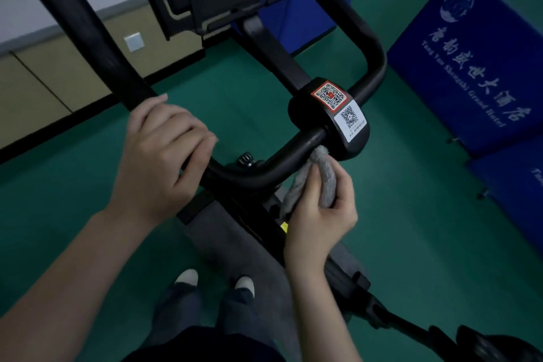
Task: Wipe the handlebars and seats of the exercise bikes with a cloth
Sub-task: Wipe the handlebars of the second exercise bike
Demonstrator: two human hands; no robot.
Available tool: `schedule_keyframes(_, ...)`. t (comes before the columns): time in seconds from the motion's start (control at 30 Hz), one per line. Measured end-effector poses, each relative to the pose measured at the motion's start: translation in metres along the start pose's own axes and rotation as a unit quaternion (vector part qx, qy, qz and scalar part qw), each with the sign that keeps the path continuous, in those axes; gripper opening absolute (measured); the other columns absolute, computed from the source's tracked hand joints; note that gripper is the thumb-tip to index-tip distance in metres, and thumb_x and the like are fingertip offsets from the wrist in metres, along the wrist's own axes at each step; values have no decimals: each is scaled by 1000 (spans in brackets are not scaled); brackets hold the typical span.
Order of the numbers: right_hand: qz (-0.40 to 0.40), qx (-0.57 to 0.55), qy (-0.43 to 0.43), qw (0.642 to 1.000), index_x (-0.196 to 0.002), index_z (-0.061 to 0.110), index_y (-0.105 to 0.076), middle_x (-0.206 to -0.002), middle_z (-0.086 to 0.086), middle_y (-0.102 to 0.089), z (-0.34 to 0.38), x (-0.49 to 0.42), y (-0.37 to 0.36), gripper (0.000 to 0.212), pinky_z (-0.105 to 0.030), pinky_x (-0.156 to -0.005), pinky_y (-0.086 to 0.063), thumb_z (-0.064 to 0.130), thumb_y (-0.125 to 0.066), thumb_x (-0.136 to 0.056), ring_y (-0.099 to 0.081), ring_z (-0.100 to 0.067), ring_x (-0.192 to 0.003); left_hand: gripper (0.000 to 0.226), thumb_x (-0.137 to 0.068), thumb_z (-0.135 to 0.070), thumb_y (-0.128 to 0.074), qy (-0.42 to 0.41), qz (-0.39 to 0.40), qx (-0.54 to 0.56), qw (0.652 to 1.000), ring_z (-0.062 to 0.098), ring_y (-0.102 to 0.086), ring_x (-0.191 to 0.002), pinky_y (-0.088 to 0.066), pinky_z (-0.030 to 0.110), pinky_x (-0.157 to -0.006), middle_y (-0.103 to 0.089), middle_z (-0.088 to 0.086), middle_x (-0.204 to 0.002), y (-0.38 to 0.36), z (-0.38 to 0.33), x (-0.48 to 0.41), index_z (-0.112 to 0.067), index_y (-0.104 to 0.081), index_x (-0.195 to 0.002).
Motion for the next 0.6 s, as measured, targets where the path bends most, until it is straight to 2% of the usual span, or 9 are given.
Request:
schedule_keyframes(0.07,31,59,112,992,-100,1,-70,-95,1,-66,7,-15,2,14,-25,-82,-49,2,-65,-87,-64,-21,-88,38,-98,-18,-43,8,-1,-4,1000,25,-59,-86,-24,34,-109,-67,4,-80,-1,0,0,-7,-70,-75)
schedule_keyframes(0.17,102,109,225,963,-97,0,-71,-94,2,-66,22,-38,-6,13,-19,-83,-46,-3,-66,-85,-60,-21,-87,39,-99,-19,-41,14,2,-11,1000,24,-58,-86,-25,35,-109,-66,3,-79,-2,0,1,-8,-69,-74)
schedule_keyframes(0.23,185,159,254,936,-97,2,-72,-93,0,-69,33,-53,-14,13,-16,-84,-41,-1,-65,-86,-57,-21,-90,39,-99,-19,-41,17,3,-9,1000,22,-57,-86,-25,36,-109,-66,2,-79,-1,1,2,-8,-68,-74)
schedule_keyframes(0.3,300,218,252,894,-97,5,-72,-92,-3,-71,44,-65,-21,13,-20,-83,-40,3,-63,-89,-59,-24,-94,39,-99,-19,-41,21,5,-10,1000,22,-56,-86,-25,36,-109,-66,2,-79,0,1,2,-8,-68,-74)
schedule_keyframes(0.4,481,265,262,794,-93,10,-71,-79,9,-62,67,-71,-31,13,-17,-73,-36,5,-60,-88,-56,-19,-85,38,-98,-18,-41,26,4,-13,1000,23,-57,-86,-25,35,-109,-65,3,-79,0,0,2,-7,-67,-73)
schedule_keyframes(0.47,588,293,274,702,-95,12,-71,-78,9,-59,79,-72,-45,12,-16,-71,-37,8,-63,-86,-56,-17,-83,39,-98,-18,-40,30,5,-15,999,24,-56,-85,-25,35,-109,-64,4,-78,0,-1,1,-6,-66,-72)
schedule_keyframes(0.53,644,344,291,618,-99,15,-70,-87,-1,-69,85,-78,-61,14,-26,-80,-44,13,-63,-87,-62,-21,-89,40,-99,-19,-39,33,12,-15,999,24,-56,-86,-25,35,-110,-63,4,-79,0,-1,1,-5,-66,-74)
schedule_keyframes(0.6,650,400,304,570,-99,13,-70,-92,-8,-71,86,-87,-75,15,-34,-83,-47,13,-59,-88,-62,-26,-93,41,-100,-20,-37,32,20,-17,999,24,-56,-87,-24,35,-110,-63,4,-80,1,-1,1,-6,-66,-75)
Point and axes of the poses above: each hand's wrist, its own x-axis away from the middle knuckle, its own y-axis out of the back of the hand, z = x × y, the point moved 3 cm from there along -x, towards the middle knuckle
